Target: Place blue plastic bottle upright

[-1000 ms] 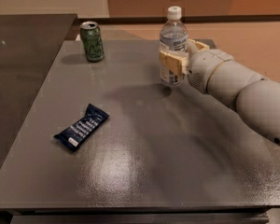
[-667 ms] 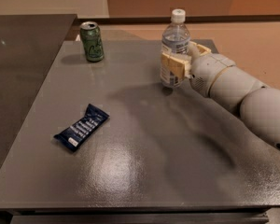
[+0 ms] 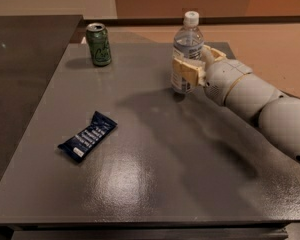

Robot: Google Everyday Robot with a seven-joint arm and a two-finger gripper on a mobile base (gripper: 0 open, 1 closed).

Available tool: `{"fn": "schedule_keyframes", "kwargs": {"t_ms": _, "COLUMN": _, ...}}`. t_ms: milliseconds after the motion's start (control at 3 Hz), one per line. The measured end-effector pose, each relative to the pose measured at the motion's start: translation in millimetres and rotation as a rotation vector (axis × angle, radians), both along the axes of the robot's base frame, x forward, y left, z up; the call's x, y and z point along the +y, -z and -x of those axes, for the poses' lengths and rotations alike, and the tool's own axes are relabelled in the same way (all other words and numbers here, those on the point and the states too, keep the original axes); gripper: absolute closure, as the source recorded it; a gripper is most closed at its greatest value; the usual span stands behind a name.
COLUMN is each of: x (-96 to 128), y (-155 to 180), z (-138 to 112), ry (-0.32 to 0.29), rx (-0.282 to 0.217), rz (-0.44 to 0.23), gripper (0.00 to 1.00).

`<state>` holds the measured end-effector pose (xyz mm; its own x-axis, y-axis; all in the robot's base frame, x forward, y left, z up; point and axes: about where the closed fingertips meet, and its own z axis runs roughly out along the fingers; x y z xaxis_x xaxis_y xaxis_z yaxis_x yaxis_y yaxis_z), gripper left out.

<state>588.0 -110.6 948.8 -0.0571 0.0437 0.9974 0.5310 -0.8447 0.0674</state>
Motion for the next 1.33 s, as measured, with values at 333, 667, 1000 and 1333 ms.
{"fn": "schedule_keyframes", "kwargs": {"t_ms": 333, "x": 0.1, "y": 0.1, "z": 0.0, "ry": 0.000, "rx": 0.000, "rz": 0.001, "gripper": 1.00}}
{"fn": "schedule_keyframes", "kwargs": {"t_ms": 667, "x": -4.9, "y": 5.2, "z": -1.7, "ry": 0.024, "rx": 0.021, "rz": 0.014, "gripper": 1.00}}
{"fn": "schedule_keyframes", "kwargs": {"t_ms": 1000, "x": -11.0, "y": 11.8, "z": -3.9, "ry": 0.053, "rx": 0.046, "rz": 0.028, "gripper": 1.00}}
{"fn": "schedule_keyframes", "kwargs": {"t_ms": 1333, "x": -16.6, "y": 17.3, "z": -5.7, "ry": 0.077, "rx": 0.064, "rz": 0.030, "gripper": 1.00}}
